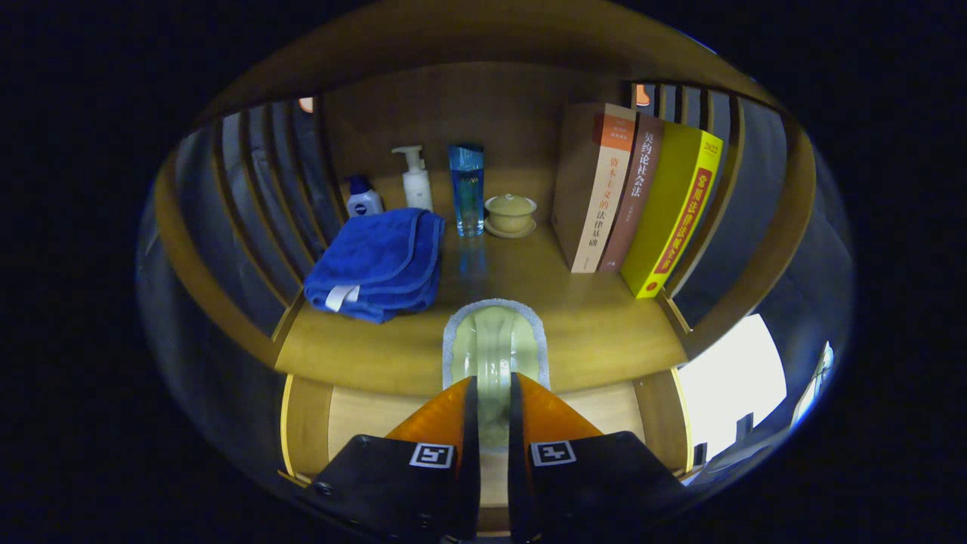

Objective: Pull open the drawer, take out the items inside it, and place them on the countertop above the cabinet.

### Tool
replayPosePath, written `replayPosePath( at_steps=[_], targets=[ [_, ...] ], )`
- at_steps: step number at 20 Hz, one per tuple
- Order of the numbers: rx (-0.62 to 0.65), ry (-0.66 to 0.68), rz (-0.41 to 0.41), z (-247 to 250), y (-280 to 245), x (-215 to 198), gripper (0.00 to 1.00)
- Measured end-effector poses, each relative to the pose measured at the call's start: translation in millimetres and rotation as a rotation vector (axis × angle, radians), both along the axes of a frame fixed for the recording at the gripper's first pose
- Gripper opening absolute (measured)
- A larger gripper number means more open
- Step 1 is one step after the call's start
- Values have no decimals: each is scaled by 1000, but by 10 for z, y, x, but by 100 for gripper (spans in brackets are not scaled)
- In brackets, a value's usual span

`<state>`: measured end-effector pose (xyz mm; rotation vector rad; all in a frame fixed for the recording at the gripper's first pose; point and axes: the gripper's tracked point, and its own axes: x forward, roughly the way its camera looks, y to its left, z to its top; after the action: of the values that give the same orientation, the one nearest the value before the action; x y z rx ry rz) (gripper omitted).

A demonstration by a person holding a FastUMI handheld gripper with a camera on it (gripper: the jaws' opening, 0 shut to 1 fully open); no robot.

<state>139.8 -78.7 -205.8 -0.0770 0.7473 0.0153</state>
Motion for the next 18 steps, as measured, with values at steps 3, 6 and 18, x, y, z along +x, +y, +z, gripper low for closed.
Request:
replayPosePath(
  at_steps=[3, 6, 18],
  targets=[
    [-19, 23, 5, -228, 2, 303, 24],
    [-36, 20, -7, -418, 27, 474, 26],
    [-111, -316, 73, 579, 124, -148, 99]
  ],
)
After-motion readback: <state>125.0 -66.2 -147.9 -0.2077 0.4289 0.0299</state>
